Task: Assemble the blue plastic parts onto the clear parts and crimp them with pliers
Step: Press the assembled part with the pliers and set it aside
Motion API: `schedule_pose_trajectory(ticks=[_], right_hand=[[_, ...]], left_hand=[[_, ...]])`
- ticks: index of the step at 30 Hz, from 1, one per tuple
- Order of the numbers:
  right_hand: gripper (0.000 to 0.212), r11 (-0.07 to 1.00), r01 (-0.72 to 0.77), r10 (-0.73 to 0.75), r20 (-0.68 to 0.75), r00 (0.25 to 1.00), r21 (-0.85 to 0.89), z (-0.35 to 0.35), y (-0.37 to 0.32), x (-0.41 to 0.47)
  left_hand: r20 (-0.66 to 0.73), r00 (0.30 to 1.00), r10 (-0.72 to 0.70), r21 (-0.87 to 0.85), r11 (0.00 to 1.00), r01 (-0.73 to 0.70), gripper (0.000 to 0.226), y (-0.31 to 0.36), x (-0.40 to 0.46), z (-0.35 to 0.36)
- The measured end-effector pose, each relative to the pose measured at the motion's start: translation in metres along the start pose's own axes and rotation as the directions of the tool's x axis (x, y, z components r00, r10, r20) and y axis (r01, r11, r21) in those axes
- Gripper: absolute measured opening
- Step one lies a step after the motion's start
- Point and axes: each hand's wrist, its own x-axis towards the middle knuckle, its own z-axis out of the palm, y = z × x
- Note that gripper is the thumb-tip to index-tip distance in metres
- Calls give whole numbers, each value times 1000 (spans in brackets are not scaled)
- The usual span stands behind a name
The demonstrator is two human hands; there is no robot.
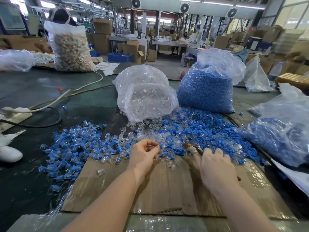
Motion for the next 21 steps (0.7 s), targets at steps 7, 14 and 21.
schedule_pose_trajectory(ticks=[7, 14, 21], right_hand=[[41, 681, -63, -267, 328, 906, 729, -33, -22, -3], [20, 543, -276, -350, 512, 784, 793, -45, -22, -10], [16, 541, -335, -354, 570, 742, 771, -43, -27, -11]], left_hand=[[-42, 998, -39, -79, 996, 35, 9, 11, 9, 7], [-77, 994, -76, -58, 996, 72, 8, 17, 7, 3], [-115, 990, -87, -2, 996, 87, 10, 23, 5, 1]])
